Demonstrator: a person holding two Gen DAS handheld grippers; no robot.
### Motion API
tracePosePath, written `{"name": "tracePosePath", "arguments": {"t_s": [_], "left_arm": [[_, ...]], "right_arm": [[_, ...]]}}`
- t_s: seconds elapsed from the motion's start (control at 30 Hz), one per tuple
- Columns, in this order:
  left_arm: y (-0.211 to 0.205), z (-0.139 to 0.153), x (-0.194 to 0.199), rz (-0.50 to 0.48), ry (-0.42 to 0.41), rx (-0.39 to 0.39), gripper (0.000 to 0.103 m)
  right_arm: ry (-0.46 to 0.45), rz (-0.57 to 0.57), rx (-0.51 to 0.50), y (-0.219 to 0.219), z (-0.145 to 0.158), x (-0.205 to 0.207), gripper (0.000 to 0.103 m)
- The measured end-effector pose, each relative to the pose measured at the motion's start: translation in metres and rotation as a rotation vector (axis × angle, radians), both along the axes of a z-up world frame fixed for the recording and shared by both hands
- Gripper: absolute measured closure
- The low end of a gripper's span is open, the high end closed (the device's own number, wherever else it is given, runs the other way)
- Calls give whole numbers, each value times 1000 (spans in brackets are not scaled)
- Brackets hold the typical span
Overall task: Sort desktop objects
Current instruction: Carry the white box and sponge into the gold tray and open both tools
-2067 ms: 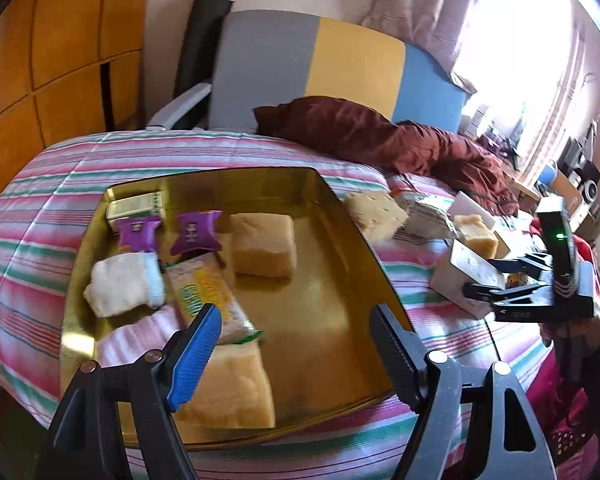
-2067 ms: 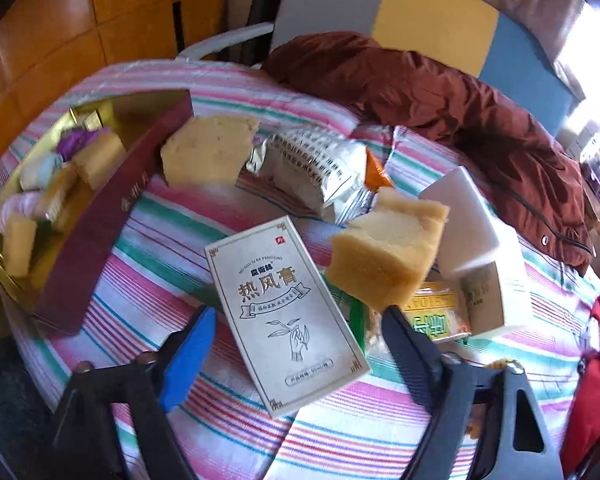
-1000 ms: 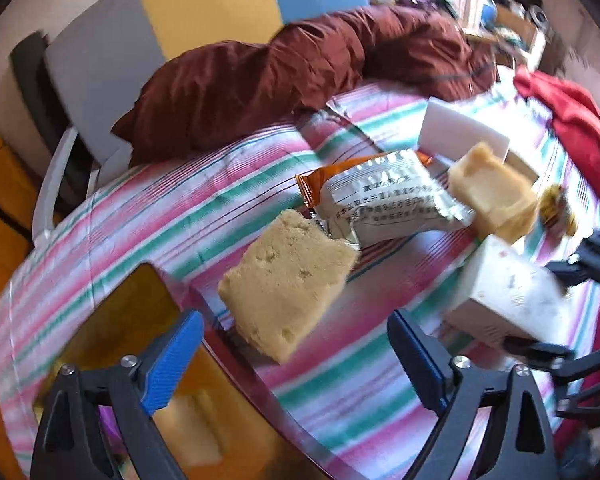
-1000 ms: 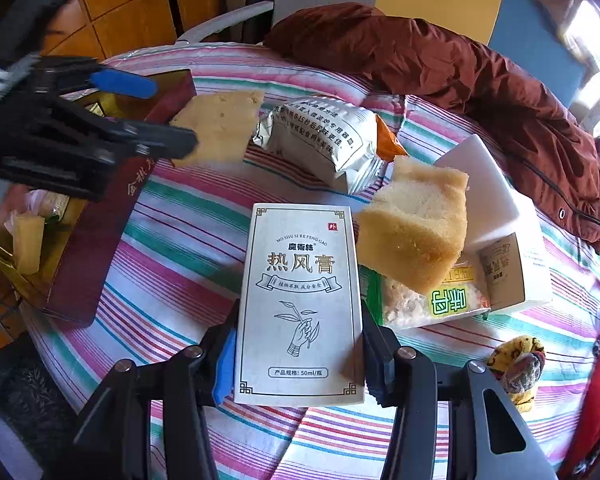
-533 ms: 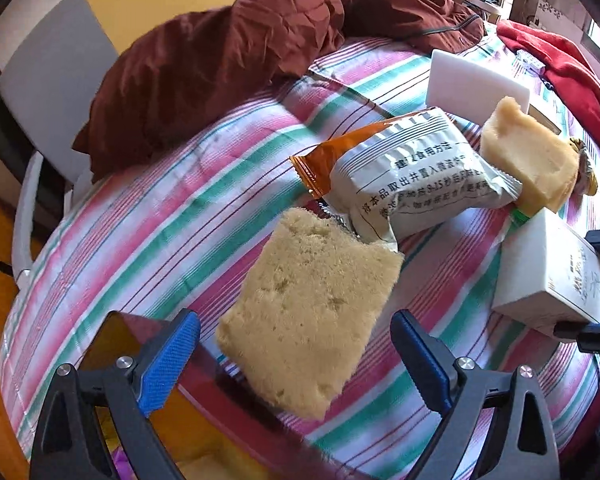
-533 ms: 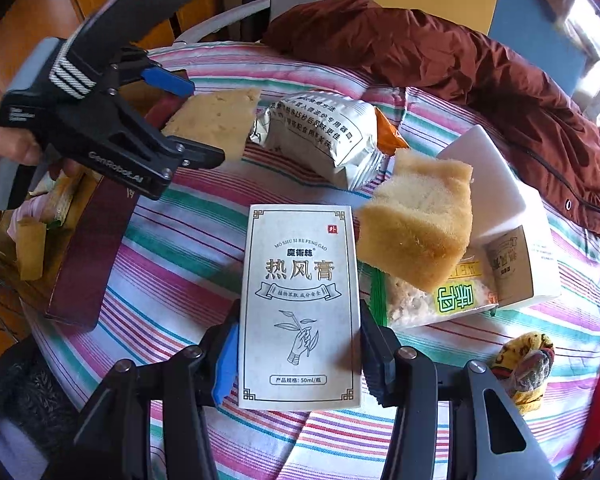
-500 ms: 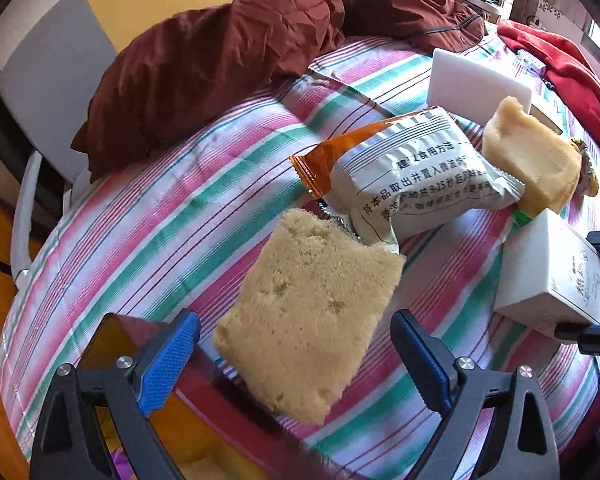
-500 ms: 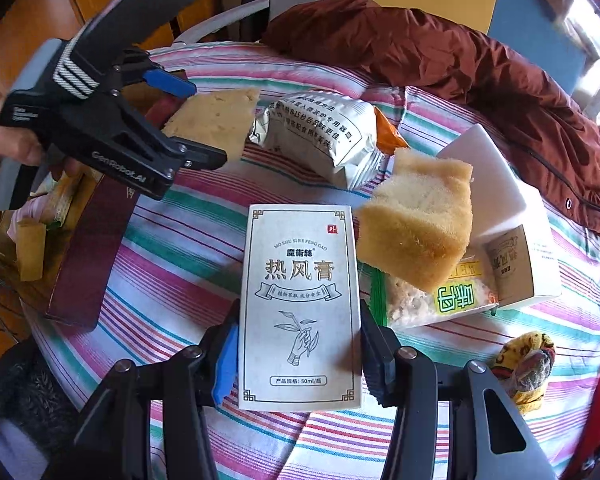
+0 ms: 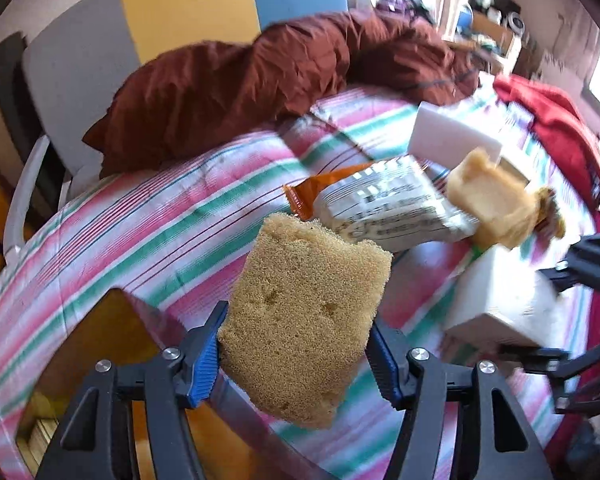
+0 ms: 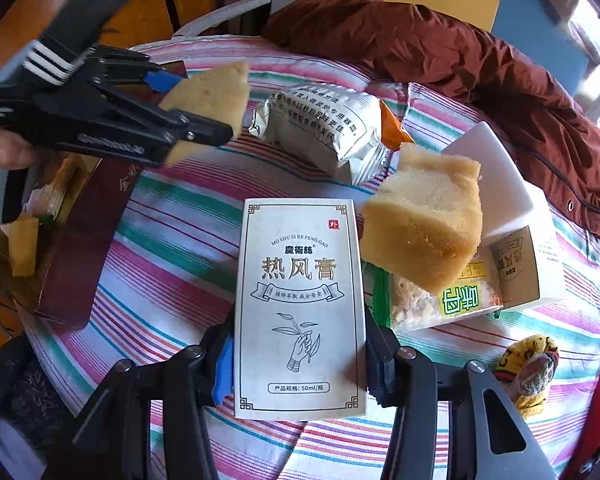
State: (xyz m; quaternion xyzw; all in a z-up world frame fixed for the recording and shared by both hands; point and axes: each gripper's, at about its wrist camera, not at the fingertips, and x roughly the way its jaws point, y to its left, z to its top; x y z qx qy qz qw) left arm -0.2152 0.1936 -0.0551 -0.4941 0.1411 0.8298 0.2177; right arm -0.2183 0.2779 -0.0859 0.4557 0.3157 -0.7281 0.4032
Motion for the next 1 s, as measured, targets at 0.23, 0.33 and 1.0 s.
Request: {"name": "tracePosePath", "arguments": {"t_s": [0.23, 0.33, 1.0], "left_arm": [[-23, 36, 43, 92, 40, 86, 38], [-43, 51, 63, 152, 68, 131, 38], [-228, 26, 160, 681, 71, 293, 38]], "right_arm": [[-2, 11, -30, 1, 5, 1, 52], [-5, 17, -70, 2, 13, 3, 52], [-70, 82, -248, -25, 44, 55, 52]]}}
